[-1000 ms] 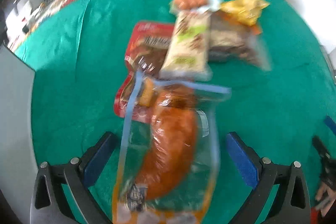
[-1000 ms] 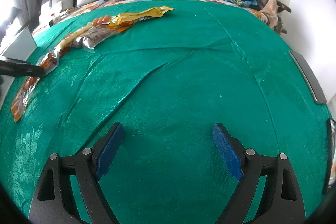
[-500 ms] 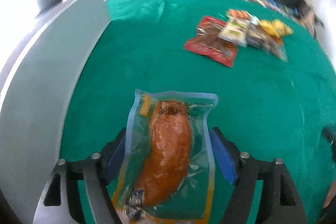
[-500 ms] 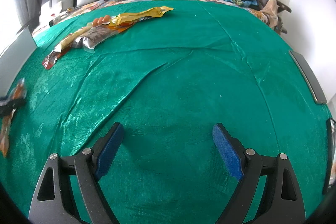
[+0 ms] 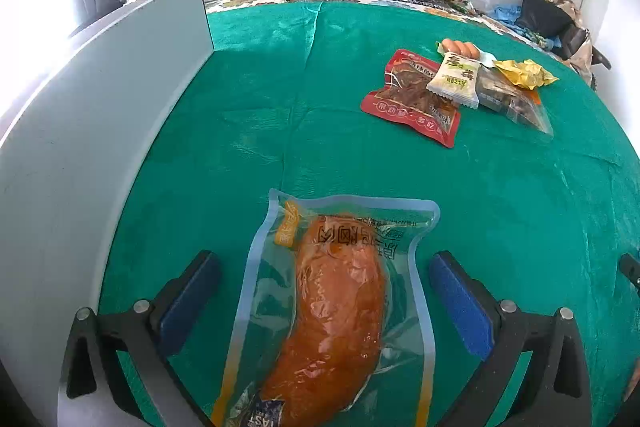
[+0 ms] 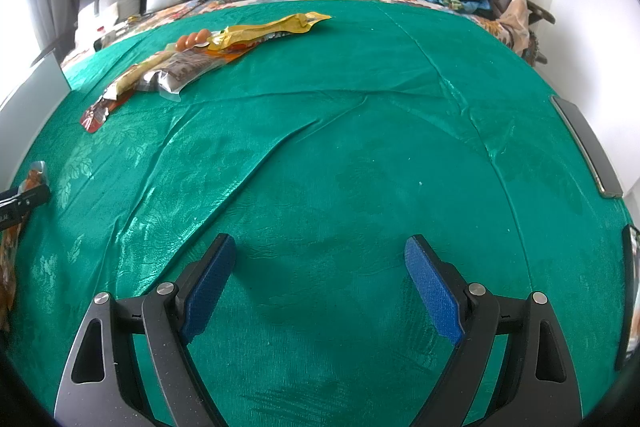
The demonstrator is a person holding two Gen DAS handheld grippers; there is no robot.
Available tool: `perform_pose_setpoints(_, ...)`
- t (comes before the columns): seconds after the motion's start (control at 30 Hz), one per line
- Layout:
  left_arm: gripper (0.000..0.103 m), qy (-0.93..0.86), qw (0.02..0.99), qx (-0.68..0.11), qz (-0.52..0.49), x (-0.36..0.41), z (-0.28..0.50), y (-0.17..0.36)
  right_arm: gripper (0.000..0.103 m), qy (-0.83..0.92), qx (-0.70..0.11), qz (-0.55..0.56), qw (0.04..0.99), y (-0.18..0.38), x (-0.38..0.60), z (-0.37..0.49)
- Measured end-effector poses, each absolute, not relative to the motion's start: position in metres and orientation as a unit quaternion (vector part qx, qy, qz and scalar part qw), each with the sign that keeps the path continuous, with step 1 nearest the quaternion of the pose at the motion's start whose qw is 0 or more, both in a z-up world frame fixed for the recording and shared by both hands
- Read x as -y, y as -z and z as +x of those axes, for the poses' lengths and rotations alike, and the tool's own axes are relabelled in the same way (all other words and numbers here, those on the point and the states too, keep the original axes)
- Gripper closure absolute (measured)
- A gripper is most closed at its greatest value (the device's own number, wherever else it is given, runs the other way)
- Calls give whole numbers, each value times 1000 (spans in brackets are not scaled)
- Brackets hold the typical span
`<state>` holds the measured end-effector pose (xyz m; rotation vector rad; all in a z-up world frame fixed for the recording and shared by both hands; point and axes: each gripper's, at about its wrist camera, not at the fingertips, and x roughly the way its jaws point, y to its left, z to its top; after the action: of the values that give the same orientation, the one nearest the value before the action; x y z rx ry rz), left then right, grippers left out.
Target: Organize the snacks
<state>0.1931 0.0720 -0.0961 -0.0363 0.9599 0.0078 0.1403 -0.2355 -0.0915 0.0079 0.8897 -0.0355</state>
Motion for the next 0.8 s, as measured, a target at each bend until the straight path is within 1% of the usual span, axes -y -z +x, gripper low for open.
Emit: perform_pose_setpoints(0.8, 0, -4, 887, -462, -18, -72, 196, 95, 14, 17, -430, 4, 903, 92, 235, 140)
